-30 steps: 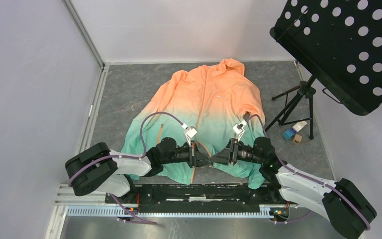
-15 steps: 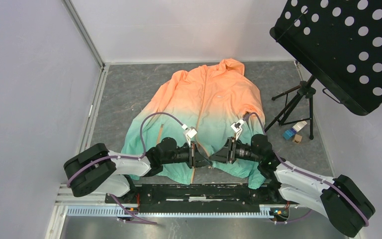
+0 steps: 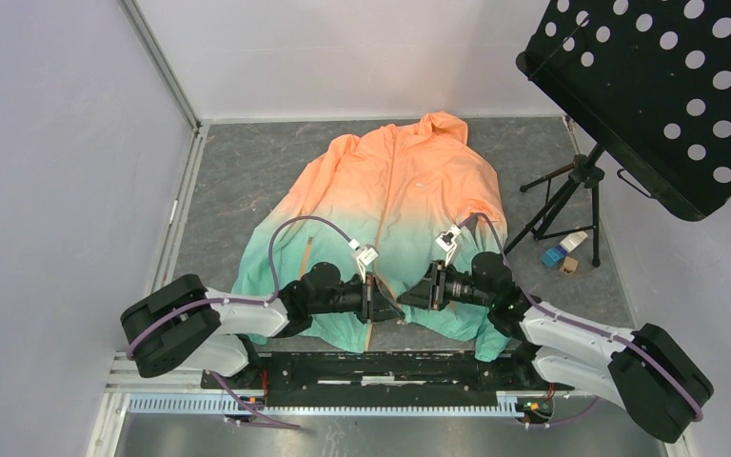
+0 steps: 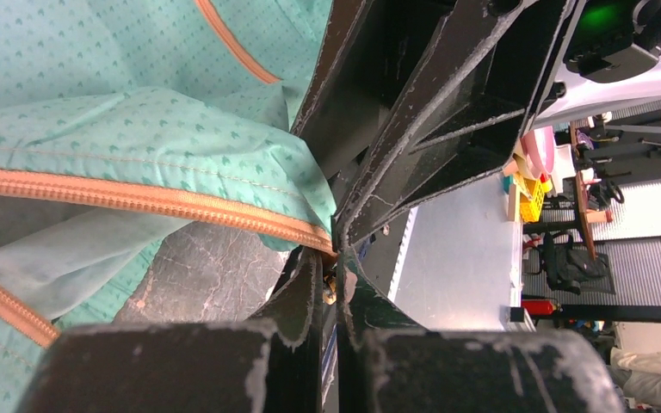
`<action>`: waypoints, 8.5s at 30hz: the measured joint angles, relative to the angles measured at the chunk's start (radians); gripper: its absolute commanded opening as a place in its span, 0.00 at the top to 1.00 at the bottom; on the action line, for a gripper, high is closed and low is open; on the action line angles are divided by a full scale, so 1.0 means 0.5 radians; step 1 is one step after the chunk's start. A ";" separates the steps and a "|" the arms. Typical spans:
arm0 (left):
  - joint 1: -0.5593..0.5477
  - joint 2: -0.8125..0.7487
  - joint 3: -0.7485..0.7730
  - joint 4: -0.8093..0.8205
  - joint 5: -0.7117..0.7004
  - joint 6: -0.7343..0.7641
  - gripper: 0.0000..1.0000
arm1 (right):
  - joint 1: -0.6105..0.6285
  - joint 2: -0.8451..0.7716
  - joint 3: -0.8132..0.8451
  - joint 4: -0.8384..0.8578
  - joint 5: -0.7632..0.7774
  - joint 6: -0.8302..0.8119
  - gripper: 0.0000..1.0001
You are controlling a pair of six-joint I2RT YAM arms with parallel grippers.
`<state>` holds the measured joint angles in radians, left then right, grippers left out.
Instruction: Zip up the jacket
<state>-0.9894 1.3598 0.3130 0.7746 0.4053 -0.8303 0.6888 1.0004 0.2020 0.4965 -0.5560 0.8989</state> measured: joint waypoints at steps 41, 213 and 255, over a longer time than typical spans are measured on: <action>0.078 -0.099 1.053 -2.999 -0.394 -0.282 0.54 | 0.092 0.249 -0.301 1.054 0.014 -0.505 1.00; 0.288 -1.028 -0.443 0.103 -0.688 0.205 0.98 | 0.285 1.002 -0.014 1.953 0.764 0.343 1.00; 0.214 -1.018 -0.385 0.010 -0.734 0.389 0.98 | 0.448 0.864 0.211 1.427 1.324 0.504 1.00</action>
<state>-0.8822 0.8509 0.1207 0.7795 0.0383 -0.6357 0.9127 1.4326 0.3073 1.2098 0.1062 1.1511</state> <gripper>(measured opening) 0.032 0.011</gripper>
